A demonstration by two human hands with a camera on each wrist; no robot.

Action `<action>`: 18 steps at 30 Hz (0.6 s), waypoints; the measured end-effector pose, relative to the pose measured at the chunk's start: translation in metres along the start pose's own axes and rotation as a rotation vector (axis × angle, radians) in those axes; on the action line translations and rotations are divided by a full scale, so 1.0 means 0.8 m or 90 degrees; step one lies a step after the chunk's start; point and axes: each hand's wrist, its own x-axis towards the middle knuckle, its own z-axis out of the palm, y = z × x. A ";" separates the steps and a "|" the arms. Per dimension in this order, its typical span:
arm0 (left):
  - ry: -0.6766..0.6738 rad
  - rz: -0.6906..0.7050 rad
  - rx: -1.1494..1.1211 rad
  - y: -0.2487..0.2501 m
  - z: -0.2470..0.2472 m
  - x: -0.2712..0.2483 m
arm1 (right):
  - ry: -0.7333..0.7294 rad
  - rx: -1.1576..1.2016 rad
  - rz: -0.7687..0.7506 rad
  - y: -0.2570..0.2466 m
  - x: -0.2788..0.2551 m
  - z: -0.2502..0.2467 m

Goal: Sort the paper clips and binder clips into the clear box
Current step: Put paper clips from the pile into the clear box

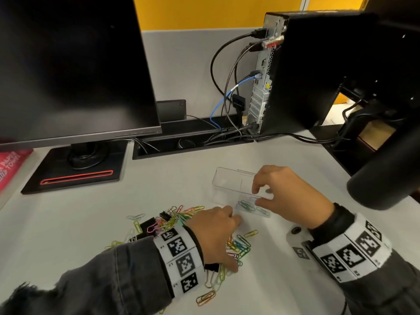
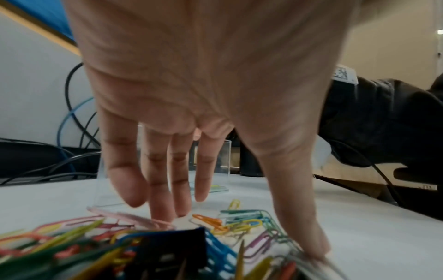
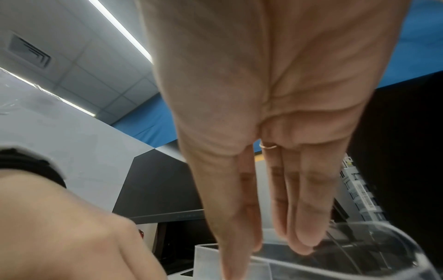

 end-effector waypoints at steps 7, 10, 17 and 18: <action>0.018 0.012 -0.001 0.012 -0.003 0.019 | -0.020 -0.018 0.040 0.013 -0.002 -0.001; 0.029 0.015 0.000 0.011 0.000 0.022 | -0.011 -0.065 0.110 0.031 -0.004 -0.005; 0.006 0.018 -0.111 -0.004 0.001 0.026 | -0.057 0.072 0.172 0.055 0.000 0.012; 0.004 0.015 -0.135 -0.008 0.001 0.026 | -0.055 0.086 0.163 0.055 0.001 0.014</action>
